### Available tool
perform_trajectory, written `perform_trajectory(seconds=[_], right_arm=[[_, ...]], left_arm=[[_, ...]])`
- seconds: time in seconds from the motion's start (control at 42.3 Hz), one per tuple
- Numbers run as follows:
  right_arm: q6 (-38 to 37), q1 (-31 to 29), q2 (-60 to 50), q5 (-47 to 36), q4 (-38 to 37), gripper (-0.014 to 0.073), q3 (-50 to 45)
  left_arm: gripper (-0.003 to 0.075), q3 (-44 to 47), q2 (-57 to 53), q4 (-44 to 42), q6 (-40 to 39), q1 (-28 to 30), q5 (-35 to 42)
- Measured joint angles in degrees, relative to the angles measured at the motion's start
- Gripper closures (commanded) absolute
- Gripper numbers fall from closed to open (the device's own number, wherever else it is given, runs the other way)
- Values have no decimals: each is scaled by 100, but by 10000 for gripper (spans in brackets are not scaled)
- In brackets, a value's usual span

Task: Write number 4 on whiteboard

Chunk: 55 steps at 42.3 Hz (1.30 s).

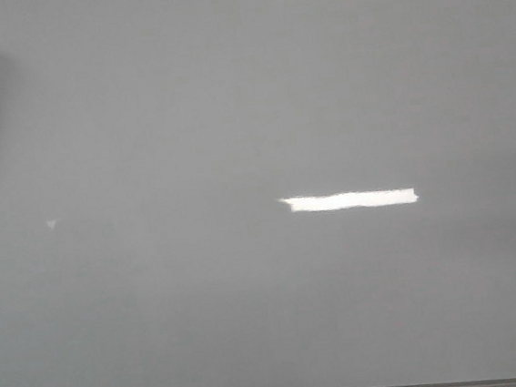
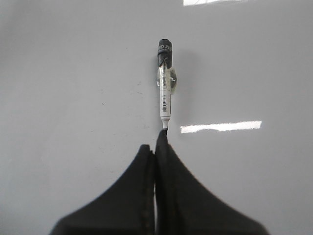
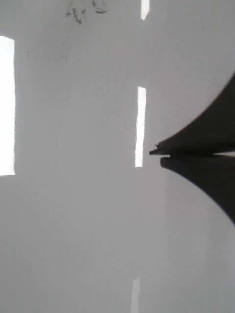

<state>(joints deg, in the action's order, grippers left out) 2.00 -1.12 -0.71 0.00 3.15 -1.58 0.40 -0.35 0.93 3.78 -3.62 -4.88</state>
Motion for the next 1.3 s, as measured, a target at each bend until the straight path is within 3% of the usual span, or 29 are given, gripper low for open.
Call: perform_trajectory(seconds=[1.11,1.299], right_arm=[[0,0,0,0,0,662,0],[0,0,0,0,0,662,24]], left_arm=[[741,0,0,0,0,0,0],[741,0,0,0,0,0,413]])
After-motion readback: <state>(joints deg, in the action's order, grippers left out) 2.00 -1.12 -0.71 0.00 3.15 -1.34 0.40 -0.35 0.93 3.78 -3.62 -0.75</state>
